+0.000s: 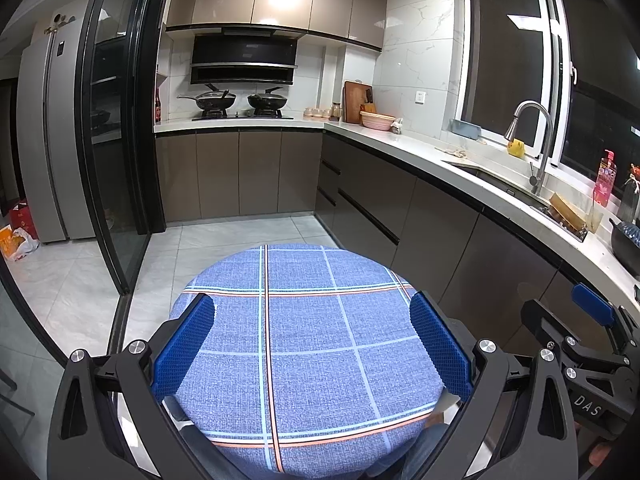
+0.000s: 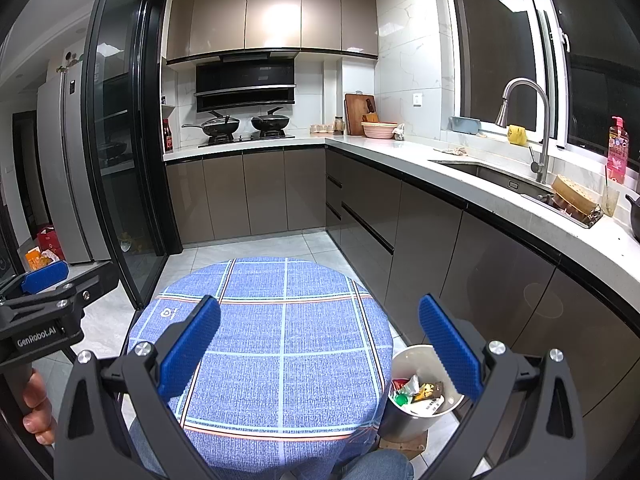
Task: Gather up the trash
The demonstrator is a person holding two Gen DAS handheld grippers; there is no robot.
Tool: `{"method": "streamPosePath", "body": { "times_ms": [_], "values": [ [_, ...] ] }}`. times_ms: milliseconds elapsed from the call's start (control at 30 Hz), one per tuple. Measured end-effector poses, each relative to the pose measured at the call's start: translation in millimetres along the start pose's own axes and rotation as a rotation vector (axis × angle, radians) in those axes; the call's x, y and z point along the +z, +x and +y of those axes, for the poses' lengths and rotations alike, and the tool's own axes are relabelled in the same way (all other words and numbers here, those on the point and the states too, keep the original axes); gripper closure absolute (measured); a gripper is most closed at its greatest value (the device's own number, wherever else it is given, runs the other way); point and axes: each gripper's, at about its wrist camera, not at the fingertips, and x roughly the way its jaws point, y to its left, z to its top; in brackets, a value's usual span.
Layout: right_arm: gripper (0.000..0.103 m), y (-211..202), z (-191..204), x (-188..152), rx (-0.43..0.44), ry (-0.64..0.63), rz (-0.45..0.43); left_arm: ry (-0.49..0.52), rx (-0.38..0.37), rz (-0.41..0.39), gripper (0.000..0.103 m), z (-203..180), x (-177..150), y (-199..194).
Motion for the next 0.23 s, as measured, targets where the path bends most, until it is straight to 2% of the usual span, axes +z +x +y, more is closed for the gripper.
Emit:
{"method": "streamPosePath", "body": {
  "times_ms": [233],
  "values": [
    [0.003, 0.0, 0.1, 0.2, 0.000, 0.001, 0.001, -0.001, 0.001, 0.001, 0.008, 0.4, -1.2, 0.6]
  ]
}}
